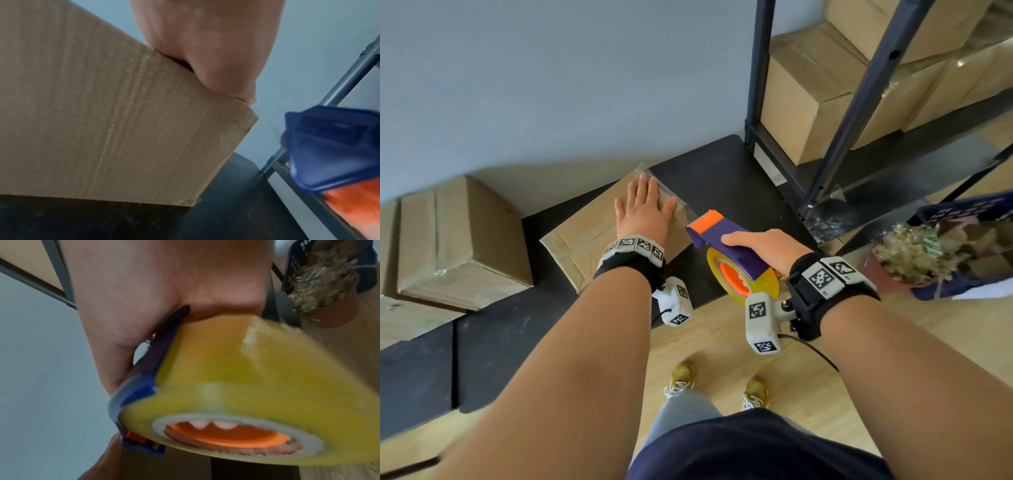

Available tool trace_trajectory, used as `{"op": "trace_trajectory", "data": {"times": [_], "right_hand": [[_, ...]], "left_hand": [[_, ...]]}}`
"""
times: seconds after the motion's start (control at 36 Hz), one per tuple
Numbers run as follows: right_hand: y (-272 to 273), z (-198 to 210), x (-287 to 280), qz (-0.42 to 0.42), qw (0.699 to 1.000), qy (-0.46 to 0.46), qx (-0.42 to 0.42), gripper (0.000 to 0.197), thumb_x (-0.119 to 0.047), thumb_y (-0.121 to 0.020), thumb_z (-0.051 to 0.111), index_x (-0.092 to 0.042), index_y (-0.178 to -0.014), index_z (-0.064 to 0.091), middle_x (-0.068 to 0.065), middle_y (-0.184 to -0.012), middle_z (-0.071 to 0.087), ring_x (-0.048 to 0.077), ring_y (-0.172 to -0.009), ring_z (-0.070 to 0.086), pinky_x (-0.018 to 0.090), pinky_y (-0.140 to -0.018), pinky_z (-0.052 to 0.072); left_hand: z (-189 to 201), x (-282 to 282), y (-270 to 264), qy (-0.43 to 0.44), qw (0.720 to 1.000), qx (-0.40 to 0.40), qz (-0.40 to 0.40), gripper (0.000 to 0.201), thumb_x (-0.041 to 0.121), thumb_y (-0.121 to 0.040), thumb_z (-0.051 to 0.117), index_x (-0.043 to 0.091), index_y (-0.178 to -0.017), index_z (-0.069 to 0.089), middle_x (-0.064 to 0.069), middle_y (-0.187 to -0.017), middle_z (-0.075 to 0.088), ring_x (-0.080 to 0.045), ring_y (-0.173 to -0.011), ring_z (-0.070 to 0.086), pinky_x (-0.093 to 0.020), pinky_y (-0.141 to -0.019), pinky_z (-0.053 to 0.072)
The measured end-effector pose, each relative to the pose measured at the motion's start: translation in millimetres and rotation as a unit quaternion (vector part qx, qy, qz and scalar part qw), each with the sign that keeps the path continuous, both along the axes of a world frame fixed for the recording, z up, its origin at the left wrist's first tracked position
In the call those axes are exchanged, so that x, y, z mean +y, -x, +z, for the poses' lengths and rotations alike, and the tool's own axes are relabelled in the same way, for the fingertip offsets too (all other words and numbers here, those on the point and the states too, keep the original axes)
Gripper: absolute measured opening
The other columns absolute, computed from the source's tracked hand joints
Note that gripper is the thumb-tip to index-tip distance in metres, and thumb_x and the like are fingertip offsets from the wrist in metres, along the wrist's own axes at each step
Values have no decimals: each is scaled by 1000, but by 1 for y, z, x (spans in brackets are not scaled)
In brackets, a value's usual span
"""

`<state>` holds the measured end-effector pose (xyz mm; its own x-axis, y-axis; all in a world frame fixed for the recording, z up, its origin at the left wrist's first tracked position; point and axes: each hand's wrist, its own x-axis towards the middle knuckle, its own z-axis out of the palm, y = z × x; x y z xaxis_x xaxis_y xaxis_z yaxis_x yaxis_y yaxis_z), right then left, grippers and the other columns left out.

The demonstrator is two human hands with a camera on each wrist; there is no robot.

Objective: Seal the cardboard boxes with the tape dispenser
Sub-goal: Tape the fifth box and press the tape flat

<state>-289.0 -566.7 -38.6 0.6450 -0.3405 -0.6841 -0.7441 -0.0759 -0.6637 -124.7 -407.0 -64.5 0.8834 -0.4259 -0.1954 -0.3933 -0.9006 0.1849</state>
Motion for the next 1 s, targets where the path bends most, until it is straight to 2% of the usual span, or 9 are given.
{"op": "trace_trajectory", "data": {"times": [0.14,0.25,0.39,0.53,0.67,0.78,0.83,0.92,1.0], "right_hand": [[-12,-2,8,-3,1000,27,7,68,-59,-73,74,-10,-117,60,8,-107,67,23,-95,65,34,-84,50],[-21,-4,14,-14,999,34,0,59,-55,-77,73,-11,-113,57,7,-108,65,23,-96,62,31,-79,46],[-35,2,16,-14,999,52,-3,50,-51,-80,73,-14,-106,50,6,-106,59,22,-95,59,30,-79,43],[-47,7,18,-16,999,43,10,58,-48,-82,72,-10,-121,53,7,-111,60,22,-98,59,29,-78,43],[-52,7,15,-24,999,18,11,60,-49,-81,72,-10,-124,57,9,-115,65,22,-102,62,31,-84,48],[-49,9,10,-4,999,-53,1,46,-51,-85,65,-15,-114,66,12,-109,72,27,-100,67,41,-96,52],[-49,7,7,13,998,-55,3,44,-50,-88,62,-15,-114,67,13,-110,71,29,-103,66,43,-99,50],[-46,0,3,32,998,31,35,47,-49,-88,64,-11,-115,64,11,-112,66,27,-103,63,34,-89,48],[-38,-14,-5,2,996,67,64,54,-52,-82,70,-8,-114,65,10,-109,65,25,-97,61,32,-80,44]], "left_hand": [[0,3,1,9,1000,10,0,63,51,-101,16,23,-154,-5,3,-160,-13,-17,-146,-16,-44,-118,-9],[2,2,2,4,1000,10,-3,63,49,-101,17,21,-153,-6,2,-160,-14,-17,-146,-16,-45,-118,-9],[1,3,2,12,1000,12,-6,66,52,-100,16,20,-153,-6,2,-160,-15,-17,-146,-16,-45,-118,-10],[0,2,0,8,1000,16,-10,65,51,-101,15,19,-153,-8,0,-160,-16,-18,-146,-17,-45,-116,-11],[-1,1,-2,7,1000,15,-12,64,49,-102,14,18,-153,-8,-1,-160,-16,-18,-146,-17,-45,-116,-11],[-1,1,-1,6,1000,12,-11,63,49,-102,14,18,-153,-7,0,-160,-15,-18,-146,-17,-45,-116,-11],[-1,2,1,7,1000,7,-12,63,49,-102,14,18,-153,-7,0,-160,-15,-18,-146,-17,-45,-116,-12],[-1,4,2,11,1000,7,-11,67,55,-99,12,19,-153,-8,2,-160,-16,-16,-146,-17,-45,-118,-11],[-3,5,3,11,1000,-8,-14,82,70,-91,11,20,-153,-7,3,-160,-13,-16,-146,-15,-46,-118,-10]]}}
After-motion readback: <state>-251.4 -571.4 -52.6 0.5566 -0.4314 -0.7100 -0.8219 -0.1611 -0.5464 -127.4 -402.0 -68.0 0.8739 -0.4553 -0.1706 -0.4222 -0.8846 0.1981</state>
